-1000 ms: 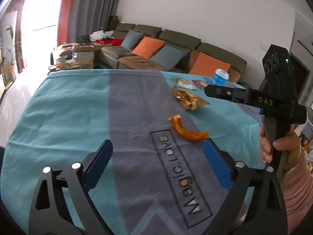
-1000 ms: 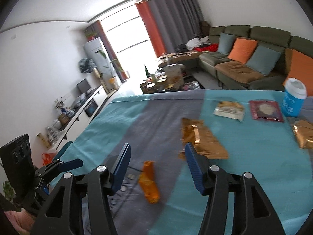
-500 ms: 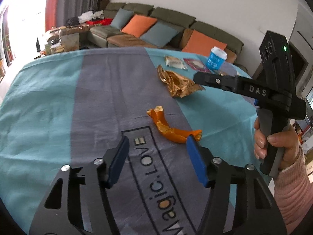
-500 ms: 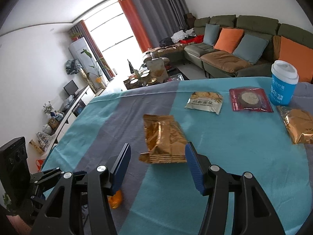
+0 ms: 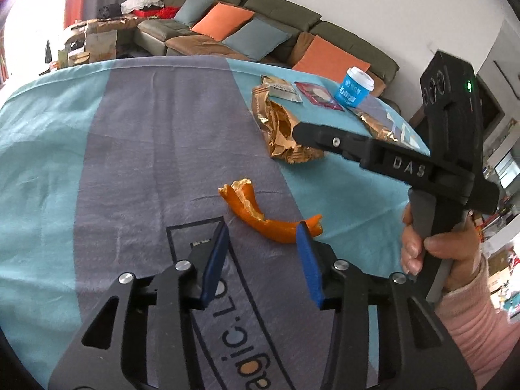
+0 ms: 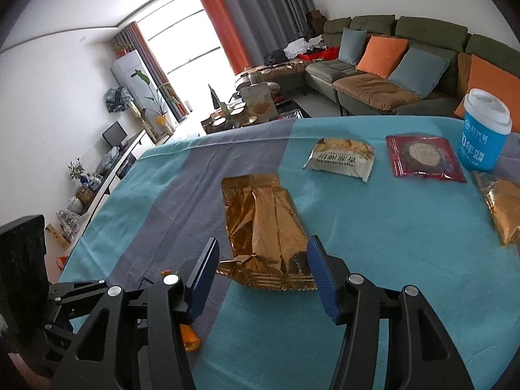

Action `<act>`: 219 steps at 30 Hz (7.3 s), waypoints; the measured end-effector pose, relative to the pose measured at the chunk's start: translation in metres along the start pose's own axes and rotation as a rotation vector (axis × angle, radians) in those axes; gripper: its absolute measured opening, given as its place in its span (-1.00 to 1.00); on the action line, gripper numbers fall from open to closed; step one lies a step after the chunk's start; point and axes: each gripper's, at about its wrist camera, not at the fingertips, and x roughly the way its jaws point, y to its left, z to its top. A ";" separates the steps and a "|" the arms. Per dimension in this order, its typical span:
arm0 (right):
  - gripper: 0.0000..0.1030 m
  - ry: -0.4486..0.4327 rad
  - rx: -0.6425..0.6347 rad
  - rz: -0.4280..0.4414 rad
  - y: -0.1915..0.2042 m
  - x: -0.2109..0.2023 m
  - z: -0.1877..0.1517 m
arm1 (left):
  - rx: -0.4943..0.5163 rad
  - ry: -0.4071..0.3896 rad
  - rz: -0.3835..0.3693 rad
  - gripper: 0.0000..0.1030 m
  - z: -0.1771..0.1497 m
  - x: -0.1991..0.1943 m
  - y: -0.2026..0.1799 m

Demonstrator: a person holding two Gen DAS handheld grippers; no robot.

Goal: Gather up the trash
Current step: 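Grasp an orange peel with the left tool while the right tool grasps a gold foil packet, then carry the orange peel and gold foil packet with both tools over the teal bin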

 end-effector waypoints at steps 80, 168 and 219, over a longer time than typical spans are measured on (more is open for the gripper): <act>-0.65 0.010 -0.105 0.351 0.109 -0.011 -0.027 | -0.166 -0.225 0.189 -0.83 -0.072 -0.147 0.077; -0.65 0.139 -0.356 0.569 0.253 0.040 -0.035 | -0.417 -0.389 0.432 -0.83 -0.150 -0.267 0.145; -0.65 0.185 -0.408 0.626 0.290 0.059 -0.035 | -0.481 -0.440 0.528 -0.83 -0.167 -0.303 0.151</act>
